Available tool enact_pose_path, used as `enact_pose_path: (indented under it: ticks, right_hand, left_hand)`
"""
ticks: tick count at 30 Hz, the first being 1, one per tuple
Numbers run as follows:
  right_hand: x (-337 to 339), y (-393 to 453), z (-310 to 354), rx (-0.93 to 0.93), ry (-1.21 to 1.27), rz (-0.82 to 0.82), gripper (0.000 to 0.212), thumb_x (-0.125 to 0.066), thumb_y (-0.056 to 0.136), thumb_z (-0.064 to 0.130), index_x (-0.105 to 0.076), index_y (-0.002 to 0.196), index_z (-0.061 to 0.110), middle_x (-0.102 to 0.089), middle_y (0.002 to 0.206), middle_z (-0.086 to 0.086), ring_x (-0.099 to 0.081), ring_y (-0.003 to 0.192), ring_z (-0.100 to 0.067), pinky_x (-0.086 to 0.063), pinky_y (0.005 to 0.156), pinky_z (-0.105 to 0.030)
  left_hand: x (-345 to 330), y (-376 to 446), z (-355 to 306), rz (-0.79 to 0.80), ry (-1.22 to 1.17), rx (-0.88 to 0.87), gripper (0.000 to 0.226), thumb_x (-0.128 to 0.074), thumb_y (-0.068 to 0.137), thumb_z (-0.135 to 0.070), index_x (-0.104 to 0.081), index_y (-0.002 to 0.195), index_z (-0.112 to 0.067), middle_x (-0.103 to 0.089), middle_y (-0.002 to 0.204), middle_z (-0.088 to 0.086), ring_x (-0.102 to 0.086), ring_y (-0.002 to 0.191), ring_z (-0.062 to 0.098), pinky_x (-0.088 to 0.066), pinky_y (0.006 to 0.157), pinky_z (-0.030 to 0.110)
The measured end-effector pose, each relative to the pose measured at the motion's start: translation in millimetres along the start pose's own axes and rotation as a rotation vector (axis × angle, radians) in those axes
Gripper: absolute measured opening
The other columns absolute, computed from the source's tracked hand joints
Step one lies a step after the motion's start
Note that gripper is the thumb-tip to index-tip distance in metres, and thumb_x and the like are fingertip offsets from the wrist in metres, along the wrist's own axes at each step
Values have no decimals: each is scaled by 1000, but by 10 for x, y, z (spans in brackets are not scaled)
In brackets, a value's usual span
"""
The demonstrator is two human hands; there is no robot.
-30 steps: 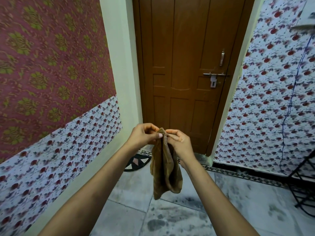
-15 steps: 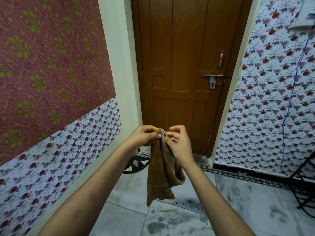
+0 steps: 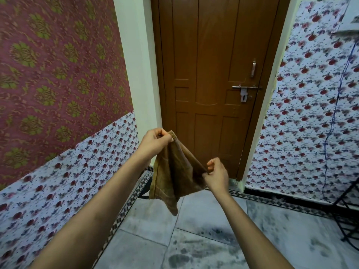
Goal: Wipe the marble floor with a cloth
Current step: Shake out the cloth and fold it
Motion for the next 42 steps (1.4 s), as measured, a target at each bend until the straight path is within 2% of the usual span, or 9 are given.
enact_pose_path:
  ticks: [5, 12, 15, 19, 24, 31, 33, 38, 42]
  right_hand:
    - [103, 135, -41, -22, -117, -60, 33, -67, 81, 7, -47, 105, 17, -54, 104, -2, -52, 84, -12, -31, 53, -11]
    - [299, -6, 18, 635, -246, 123, 22, -52, 89, -1, -60, 104, 13, -56, 107, 1, -55, 92, -8, -45, 76, -11]
    - [233, 10, 40, 591, -353, 150, 28, -48, 91, 2, -64, 110, 13, -61, 113, 0, -54, 103, -15, -46, 89, -22]
    - [193, 45, 39, 488, -464, 288, 26, -45, 92, 8, -69, 97, 18, -59, 105, 3, -51, 97, -12, -39, 80, -20]
    - [276, 4, 81, 211, 221, 391, 14, -43, 95, 12, -54, 86, 15, -58, 95, -1, -54, 90, -13, -42, 71, -25]
    - [431, 171, 395, 17, 752, 149, 25, -54, 91, 3, -39, 108, 15, -61, 94, -9, -61, 81, -15, -52, 61, -18]
    - [503, 211, 471, 38, 755, 174, 35, -56, 89, 0, -36, 113, 15, -63, 99, -13, -63, 83, -14, -53, 63, -18]
    - [555, 223, 671, 96, 703, 297, 43, -58, 84, -10, -37, 111, 17, -65, 96, -8, -66, 80, -12, -53, 62, -20]
    - [512, 199, 740, 66, 718, 324, 46, -65, 80, -6, -43, 105, 26, -71, 92, -6, -68, 83, -17, -54, 70, -29]
  left_hand:
    - [115, 103, 36, -85, -70, 32, 14, -56, 90, -12, -54, 77, -17, -51, 72, 0, -53, 68, 10, -42, 58, 18]
    - [442, 309, 231, -262, -71, 117, 13, -57, 89, -9, -65, 82, -17, -61, 86, 4, -57, 76, 14, -48, 63, 22]
    - [462, 342, 280, -273, -49, 121, 9, -58, 89, -8, -66, 88, -12, -61, 85, 4, -57, 72, 11, -45, 59, 19]
    - [502, 382, 353, -303, -44, 121, 11, -59, 89, -10, -68, 96, -9, -64, 90, 8, -60, 78, 16, -50, 66, 23]
    - [641, 379, 456, -361, -45, 132, 11, -59, 87, -5, -68, 88, -11, -63, 86, 9, -53, 67, 15, -45, 60, 24]
    - [609, 326, 513, -284, -34, 109, 18, -54, 89, -1, -56, 77, -15, -55, 77, 6, -50, 63, 15, -43, 55, 24]
    - [649, 309, 518, -153, 40, 165, 15, -53, 91, -4, -54, 81, -15, -53, 76, 6, -48, 63, 15, -42, 57, 25]
    - [774, 255, 506, 454, 750, 354, 16, -54, 90, -7, -61, 92, -22, -61, 92, 6, -55, 71, 12, -42, 55, 20]
    - [710, 188, 427, 605, 932, 240, 24, -58, 86, -2, -60, 92, -25, -61, 110, 3, -57, 96, 13, -47, 82, 24]
Point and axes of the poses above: each hand's wrist, its own y-axis towards the middle knuckle, its own x-axis out of the back of the hand, z = x × y, the point moved 1 cm from there along y, towards the middle knuckle
